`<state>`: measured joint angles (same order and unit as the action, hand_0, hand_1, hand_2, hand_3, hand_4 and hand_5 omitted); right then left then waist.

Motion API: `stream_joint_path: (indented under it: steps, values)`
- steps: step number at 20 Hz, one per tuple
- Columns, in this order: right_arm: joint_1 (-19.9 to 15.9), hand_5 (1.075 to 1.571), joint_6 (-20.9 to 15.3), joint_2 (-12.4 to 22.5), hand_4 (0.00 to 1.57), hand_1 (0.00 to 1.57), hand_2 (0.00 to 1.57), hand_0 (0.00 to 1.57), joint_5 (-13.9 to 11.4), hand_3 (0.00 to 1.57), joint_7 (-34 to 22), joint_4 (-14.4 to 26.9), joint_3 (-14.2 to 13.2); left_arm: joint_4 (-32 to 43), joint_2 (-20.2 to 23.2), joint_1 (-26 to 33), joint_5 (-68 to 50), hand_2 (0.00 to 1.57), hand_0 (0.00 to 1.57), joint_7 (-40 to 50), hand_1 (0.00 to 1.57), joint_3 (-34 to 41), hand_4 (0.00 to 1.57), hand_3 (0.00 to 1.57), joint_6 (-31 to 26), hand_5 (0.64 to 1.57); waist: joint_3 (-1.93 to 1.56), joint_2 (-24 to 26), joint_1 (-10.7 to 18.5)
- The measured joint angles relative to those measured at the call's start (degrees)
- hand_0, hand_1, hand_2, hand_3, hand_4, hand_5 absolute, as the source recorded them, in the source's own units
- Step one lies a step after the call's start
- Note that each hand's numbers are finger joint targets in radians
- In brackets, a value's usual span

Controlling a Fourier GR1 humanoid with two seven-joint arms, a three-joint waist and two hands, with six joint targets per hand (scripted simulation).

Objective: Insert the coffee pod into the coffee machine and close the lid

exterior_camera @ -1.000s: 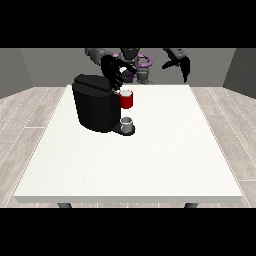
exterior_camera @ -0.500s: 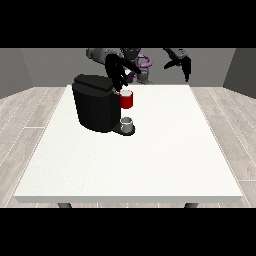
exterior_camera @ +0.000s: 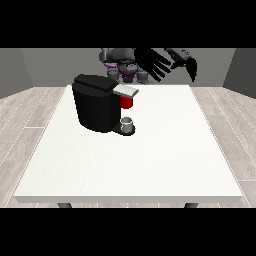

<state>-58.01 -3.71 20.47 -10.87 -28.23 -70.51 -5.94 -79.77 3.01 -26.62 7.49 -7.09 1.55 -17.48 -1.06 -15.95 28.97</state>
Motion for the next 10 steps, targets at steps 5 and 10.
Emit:
stream_joint_path:
  steps: [5,10]
  values:
    - [-4.31,1.571,0.18,-1.50,0.00,0.00,0.00,0.00,0.35,0.00,7.41,1.35,0.62,-1.13,0.64,-1.13,-1.16,0.00,0.00,-0.09,0.00,0.24,0.00,0.00,-1.39,1.571,0.79,-3.55,2.75]
    - [-8.53,1.571,0.36,-3.31,0.10,0.00,0.00,0.00,0.85,0.00,11.20,5.19,0.66,-1.53,0.98,-2.29,-1.83,0.00,0.00,0.33,0.00,0.95,0.33,0.00,-1.43,1.571,1.00,-5.23,2.49]
